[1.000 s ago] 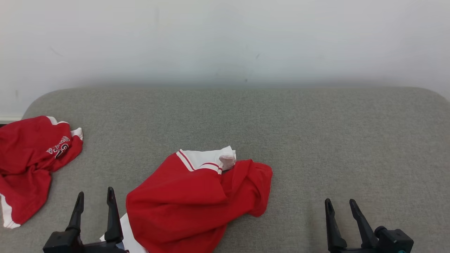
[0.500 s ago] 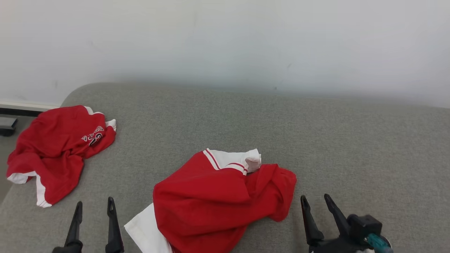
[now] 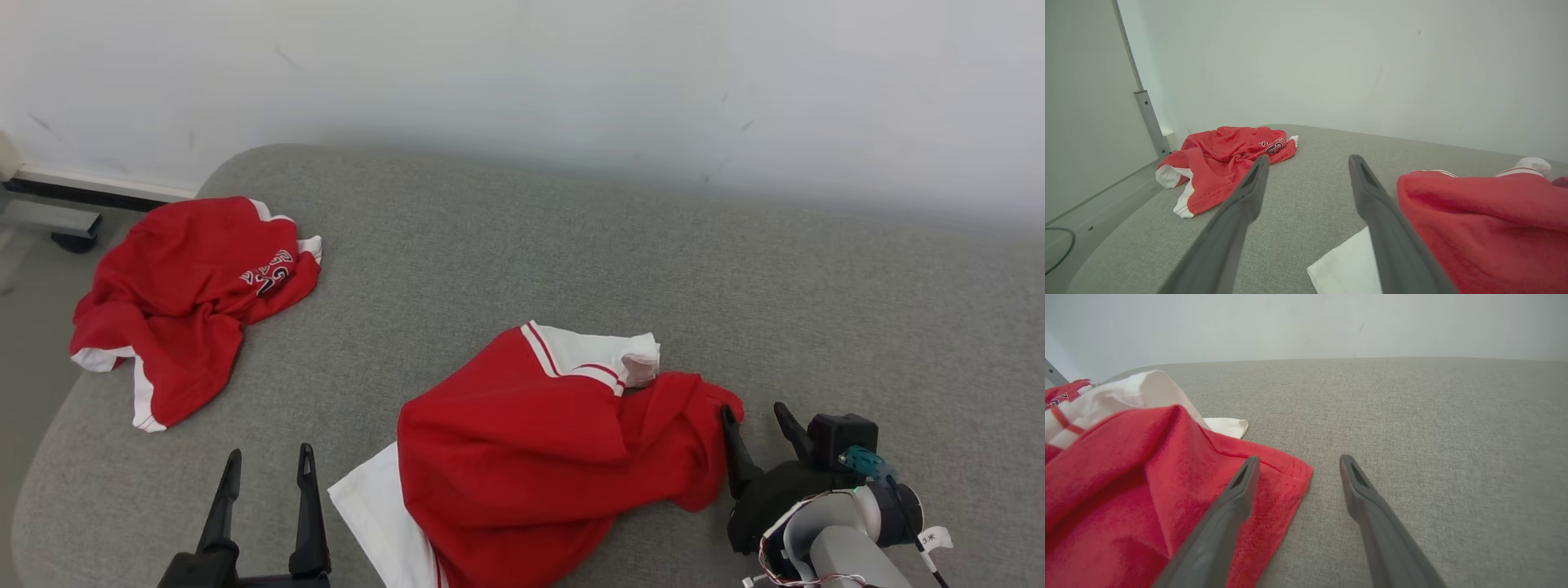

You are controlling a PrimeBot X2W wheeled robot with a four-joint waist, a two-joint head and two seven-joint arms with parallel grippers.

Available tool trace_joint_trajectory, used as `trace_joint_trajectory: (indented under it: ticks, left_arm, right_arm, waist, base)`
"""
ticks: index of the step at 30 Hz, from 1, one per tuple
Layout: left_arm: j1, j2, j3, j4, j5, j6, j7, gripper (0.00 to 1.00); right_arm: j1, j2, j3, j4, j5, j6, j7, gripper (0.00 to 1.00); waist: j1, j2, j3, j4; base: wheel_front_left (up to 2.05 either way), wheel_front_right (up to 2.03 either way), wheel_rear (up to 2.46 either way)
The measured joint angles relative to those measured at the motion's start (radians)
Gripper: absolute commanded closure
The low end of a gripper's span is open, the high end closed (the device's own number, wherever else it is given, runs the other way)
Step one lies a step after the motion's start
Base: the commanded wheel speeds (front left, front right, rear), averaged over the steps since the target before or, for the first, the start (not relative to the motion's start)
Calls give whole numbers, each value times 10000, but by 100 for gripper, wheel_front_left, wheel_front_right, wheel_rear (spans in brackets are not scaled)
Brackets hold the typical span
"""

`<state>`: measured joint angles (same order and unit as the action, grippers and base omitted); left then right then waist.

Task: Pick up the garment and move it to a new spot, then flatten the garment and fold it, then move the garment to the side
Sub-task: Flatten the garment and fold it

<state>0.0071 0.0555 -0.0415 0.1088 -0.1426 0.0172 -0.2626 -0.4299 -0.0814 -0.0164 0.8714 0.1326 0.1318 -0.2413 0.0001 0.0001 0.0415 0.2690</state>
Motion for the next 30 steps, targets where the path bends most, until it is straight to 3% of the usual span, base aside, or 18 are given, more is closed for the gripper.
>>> trace_joint_trajectory:
  ticks: [9,10,11,20,30]
  left_arm:
    - [-162,-23,-222,151,-165,19,0,0]
    - [-162,-25,-228,157,-178,21,0,0]
    - [-163,-27,-222,161,-188,31,0,0]
    - [-175,-36,-107,228,-253,86,0,0]
    - [-121,-40,29,322,-355,100,0,0]
  right_arm:
    - [-961,2,73,2194,-125,0,-94,0]
    - [-1050,2,90,2309,-123,0,-113,57]
    - [-1133,2,111,2408,-115,0,-142,100]
    - [-1907,-593,326,1935,-10,0,-194,100]
    - [-2842,-2282,1047,-765,696,0,-203,100]
  waist:
    - [0,0,328,429]
    - [-1,0,350,442]
    - [0,0,367,446]
    - [0,0,394,189]
    - [0,0,173,-326]
  base:
    - [0,0,0]
    - [0,0,0]
    - [0,0,0]
    - [0,0,0]
    - [0,0,0]
